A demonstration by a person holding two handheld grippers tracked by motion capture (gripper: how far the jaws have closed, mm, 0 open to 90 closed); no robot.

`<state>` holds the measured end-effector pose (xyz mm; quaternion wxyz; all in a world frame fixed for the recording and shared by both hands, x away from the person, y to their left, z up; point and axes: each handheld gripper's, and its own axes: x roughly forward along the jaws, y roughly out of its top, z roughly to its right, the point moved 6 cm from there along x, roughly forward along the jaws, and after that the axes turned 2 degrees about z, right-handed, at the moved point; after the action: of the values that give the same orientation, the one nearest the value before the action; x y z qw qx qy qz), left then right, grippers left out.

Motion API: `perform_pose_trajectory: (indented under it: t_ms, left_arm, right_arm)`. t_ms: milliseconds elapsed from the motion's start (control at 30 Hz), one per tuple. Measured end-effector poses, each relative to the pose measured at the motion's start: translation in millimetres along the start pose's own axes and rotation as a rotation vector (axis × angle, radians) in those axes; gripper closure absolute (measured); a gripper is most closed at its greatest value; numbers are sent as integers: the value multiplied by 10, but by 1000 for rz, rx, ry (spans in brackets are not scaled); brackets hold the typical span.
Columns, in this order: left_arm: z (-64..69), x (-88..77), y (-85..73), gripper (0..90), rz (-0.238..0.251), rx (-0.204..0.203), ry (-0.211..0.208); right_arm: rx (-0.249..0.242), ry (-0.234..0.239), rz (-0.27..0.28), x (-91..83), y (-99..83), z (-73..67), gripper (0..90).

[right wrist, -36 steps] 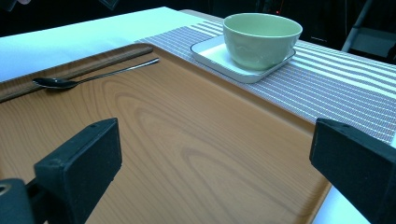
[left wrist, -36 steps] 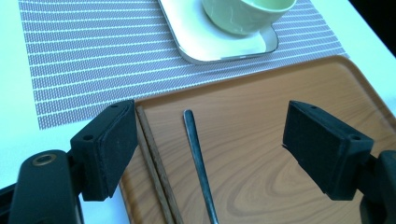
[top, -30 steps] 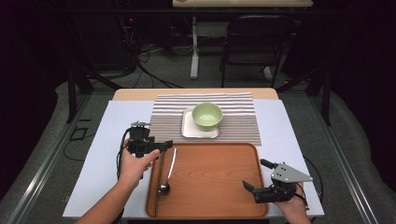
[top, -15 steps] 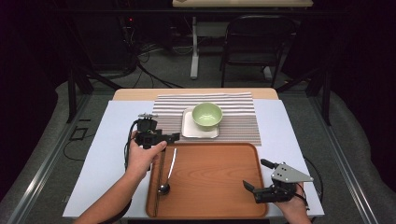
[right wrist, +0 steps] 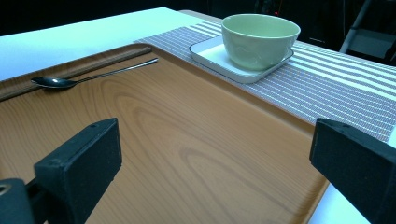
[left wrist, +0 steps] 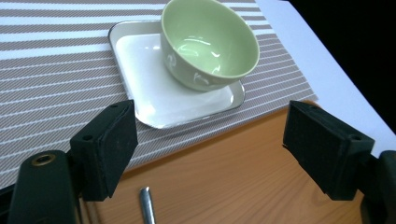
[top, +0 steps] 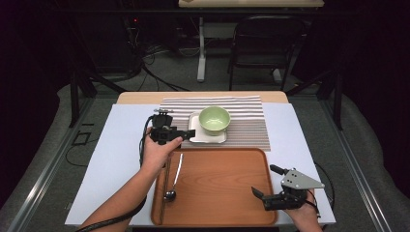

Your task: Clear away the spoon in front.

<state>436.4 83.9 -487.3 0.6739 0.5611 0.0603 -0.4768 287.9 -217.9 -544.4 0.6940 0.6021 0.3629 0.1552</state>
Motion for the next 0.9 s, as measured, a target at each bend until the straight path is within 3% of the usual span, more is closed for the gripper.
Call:
perform_pose_trajectory:
  t_ms: [400,900]
  left_arm:
    - [111,182,155,177,3,-1,-9]
    - [17,333,292,177,14,-47,1]
  right_arm:
    - [0,3,2,-6,2,3,20]
    - [-3,5,2,-5,3,0,20]
